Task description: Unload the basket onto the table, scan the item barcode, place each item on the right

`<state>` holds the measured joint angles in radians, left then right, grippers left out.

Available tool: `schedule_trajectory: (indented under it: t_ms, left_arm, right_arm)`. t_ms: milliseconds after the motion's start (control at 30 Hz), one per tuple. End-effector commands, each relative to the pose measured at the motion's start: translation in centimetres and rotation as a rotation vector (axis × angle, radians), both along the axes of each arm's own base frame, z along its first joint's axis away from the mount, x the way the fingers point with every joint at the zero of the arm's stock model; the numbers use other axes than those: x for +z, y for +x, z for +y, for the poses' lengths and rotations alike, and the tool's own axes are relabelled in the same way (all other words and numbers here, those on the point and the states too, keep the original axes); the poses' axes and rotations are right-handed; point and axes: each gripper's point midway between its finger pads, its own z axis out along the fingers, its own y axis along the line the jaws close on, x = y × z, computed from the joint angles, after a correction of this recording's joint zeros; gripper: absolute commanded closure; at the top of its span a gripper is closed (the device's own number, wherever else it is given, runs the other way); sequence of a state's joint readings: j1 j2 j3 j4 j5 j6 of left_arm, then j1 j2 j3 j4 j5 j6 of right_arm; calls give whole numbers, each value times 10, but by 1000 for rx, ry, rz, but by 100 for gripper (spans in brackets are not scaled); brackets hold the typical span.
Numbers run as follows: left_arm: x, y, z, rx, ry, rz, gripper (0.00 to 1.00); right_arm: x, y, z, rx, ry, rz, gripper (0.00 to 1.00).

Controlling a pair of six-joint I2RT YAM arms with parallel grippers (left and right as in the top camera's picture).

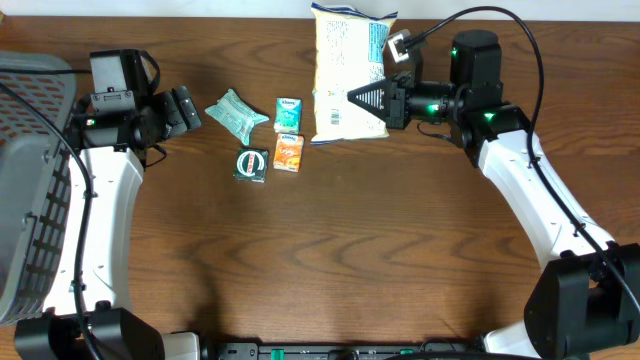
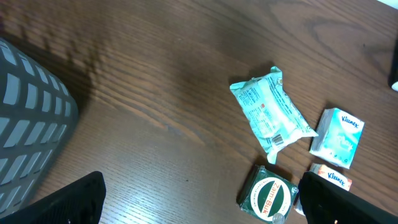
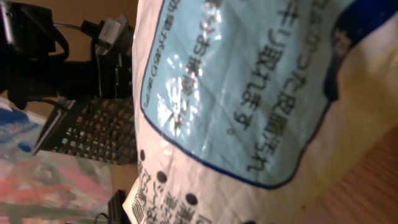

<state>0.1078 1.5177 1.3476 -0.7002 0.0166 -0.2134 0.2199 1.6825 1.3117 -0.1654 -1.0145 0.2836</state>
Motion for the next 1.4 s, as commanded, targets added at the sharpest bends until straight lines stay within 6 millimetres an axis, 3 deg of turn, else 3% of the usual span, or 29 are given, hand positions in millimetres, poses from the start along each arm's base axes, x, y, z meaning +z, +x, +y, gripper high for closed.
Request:
schedule_trajectory:
  t_ms: [0,833,1100,1233,1367]
  left_arm:
    - [-4,-1,2,14,-1,13,3]
    - [-4,-1,2,14,-1,13,2]
    - [-4,-1,2,14,-1,13,2]
    - [-4,-1,2,14,-1,13,2]
    - [-4,-1,2,14,-1,13,2]
  right_arm:
    - [17,-11,2,32,37,1,99]
    - [13,-11,1,26,23,7,99]
    - [-7,-2,-8,-60,-66,38,99]
    - [-56,25,-49,-351,-327,110,99]
    - [-98,35,-128,-748,-662,208,99]
